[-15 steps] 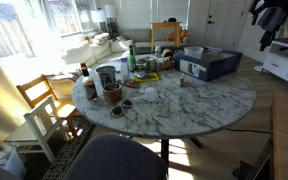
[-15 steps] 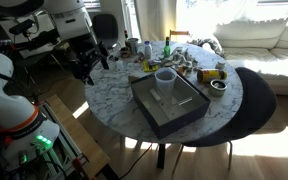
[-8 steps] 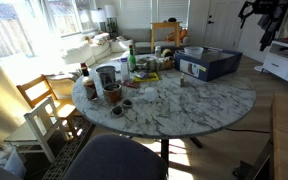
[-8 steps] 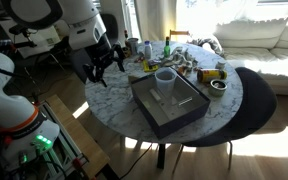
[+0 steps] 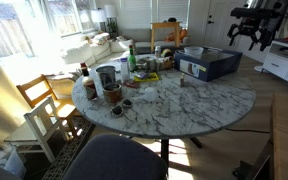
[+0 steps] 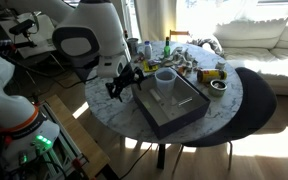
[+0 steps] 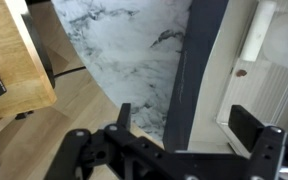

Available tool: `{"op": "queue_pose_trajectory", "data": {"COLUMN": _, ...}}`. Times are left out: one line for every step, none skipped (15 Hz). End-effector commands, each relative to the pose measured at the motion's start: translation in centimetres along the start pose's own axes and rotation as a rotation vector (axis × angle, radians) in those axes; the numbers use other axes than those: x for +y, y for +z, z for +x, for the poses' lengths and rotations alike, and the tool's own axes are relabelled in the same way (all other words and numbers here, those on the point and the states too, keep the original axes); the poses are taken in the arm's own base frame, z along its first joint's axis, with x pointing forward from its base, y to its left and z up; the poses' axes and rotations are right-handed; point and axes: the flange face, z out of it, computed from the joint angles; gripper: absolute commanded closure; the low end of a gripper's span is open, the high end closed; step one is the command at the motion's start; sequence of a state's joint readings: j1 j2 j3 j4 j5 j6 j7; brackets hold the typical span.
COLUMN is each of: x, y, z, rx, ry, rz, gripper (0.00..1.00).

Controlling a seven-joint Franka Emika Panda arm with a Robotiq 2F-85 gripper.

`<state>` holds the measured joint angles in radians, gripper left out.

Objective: Move the blue box to the left

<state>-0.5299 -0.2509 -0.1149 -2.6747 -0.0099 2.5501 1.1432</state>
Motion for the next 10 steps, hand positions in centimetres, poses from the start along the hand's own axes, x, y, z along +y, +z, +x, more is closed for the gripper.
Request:
{"op": "queue_pose_trajectory", "data": {"x": -2.4, "y": 3.8, "z": 1.7, "rx": -0.05, "ry": 0.093, "rz": 0.004, "gripper": 0.0}}
{"op": "queue_pose_trajectory", "data": {"x": -2.8, "y": 4.6, "z": 1.9, "rx": -0.074, "ry": 0.117, "rz": -0.001, "gripper": 0.0}}
{"op": "queue_pose_trajectory", "data": {"x": -3.1, "y": 5.2, "z": 1.9, "rx": -0.093, "ry": 0.134, "rz": -0.003, "gripper": 0.0}}
{"op": "queue_pose_trajectory", "data": {"x": -3.4, "y": 5.9, "z": 1.9, "rx": -0.11, "ry": 0.149, "rz": -0.008, "gripper": 0.14}}
{"op": "queue_pose_trajectory", "data": {"x": -3.7, "y": 6.5, "z": 1.9, "rx": -0.127, "ry": 0.159, "rz": -0.015, "gripper": 0.27}}
{"op": "queue_pose_trajectory", "data": {"x": -4.0, "y": 7.1, "z": 1.8, "rx": -0.138, "ry": 0.168, "rz": -0.015, "gripper": 0.34}}
{"op": "queue_pose_trajectory", "data": {"x": -4.2, "y": 7.7, "z": 1.7, "rx": -0.141, "ry": 0.169, "rz": -0.017, "gripper": 0.42}}
{"op": "queue_pose_trajectory", "data": {"x": -4.4, "y": 8.1, "z": 1.6, "rx": -0.146, "ry": 0.168, "rz": -0.02, "gripper": 0.51}}
{"op": "queue_pose_trajectory", "data": {"x": -4.5, "y": 8.6, "z": 1.4, "rx": -0.15, "ry": 0.163, "rz": -0.027, "gripper": 0.58}}
{"op": "queue_pose_trajectory", "data": {"x": -4.6, "y": 8.9, "z": 1.2, "rx": -0.156, "ry": 0.155, "rz": -0.035, "gripper": 0.66}}
